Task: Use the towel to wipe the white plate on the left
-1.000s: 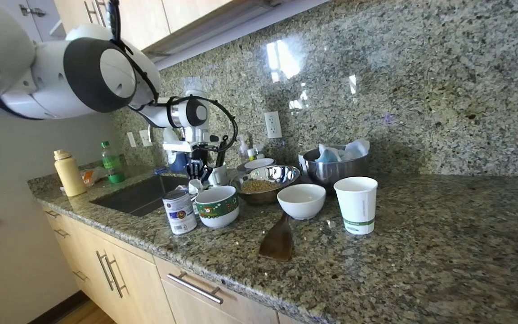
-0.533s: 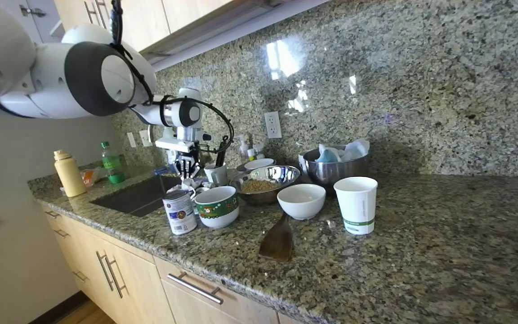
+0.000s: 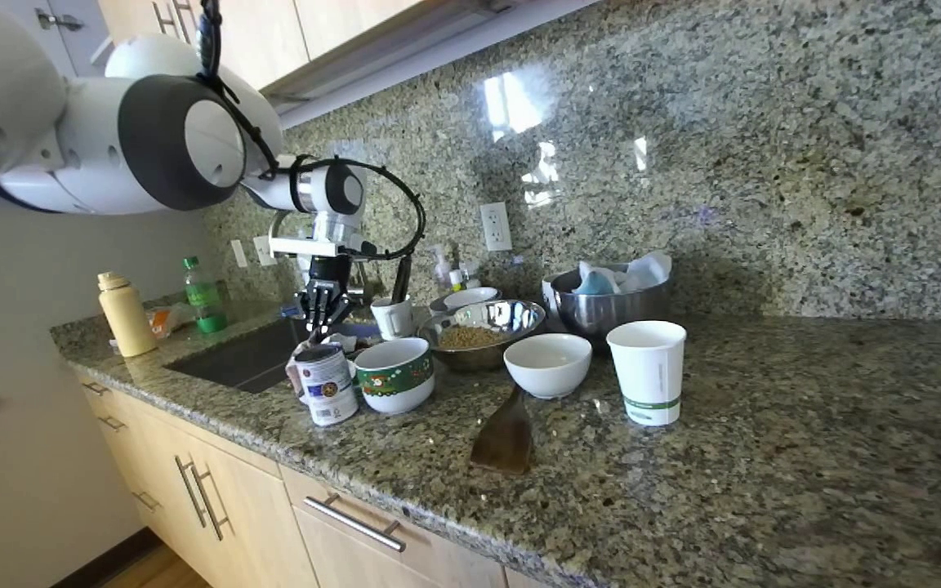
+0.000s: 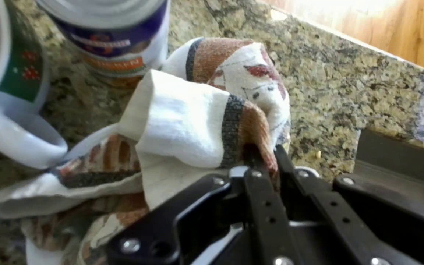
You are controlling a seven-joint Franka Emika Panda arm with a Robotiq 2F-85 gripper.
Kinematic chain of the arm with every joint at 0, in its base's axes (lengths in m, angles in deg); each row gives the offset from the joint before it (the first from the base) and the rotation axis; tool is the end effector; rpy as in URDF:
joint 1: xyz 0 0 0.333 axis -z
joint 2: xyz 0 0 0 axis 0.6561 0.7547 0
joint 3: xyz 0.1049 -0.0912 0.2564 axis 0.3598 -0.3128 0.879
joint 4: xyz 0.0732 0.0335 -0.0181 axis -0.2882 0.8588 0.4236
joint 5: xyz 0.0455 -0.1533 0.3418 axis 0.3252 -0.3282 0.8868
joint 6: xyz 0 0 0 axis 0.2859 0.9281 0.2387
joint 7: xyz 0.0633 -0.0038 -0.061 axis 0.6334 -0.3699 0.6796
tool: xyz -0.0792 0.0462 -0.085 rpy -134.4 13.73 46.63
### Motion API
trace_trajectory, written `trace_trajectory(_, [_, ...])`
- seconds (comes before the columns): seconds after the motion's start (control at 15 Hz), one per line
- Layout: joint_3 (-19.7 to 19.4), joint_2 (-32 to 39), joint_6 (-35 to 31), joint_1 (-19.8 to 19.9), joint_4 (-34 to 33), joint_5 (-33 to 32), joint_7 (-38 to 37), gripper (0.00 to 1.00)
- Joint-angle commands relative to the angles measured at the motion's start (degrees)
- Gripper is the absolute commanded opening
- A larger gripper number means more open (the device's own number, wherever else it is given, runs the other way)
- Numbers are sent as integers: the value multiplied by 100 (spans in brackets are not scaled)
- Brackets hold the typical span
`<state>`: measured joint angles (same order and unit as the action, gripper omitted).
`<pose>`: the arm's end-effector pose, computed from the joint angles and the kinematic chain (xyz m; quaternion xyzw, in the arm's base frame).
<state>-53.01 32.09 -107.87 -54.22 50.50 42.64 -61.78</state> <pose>0.6594 0.2489 0.2234 -0.9691 -0.0767 0.2186 0.0850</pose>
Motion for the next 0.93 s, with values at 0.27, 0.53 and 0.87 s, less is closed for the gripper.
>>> trace_trajectory(0.27, [-511,158,256,-278,-431,-440,-1347,3])
trace_trajectory(0.53, [-695,278,-6,-423,-550,-547,-1958,3])
trace_trajectory(0.87, [-802,379,-1014,-553,-572,-542,-2548,3])
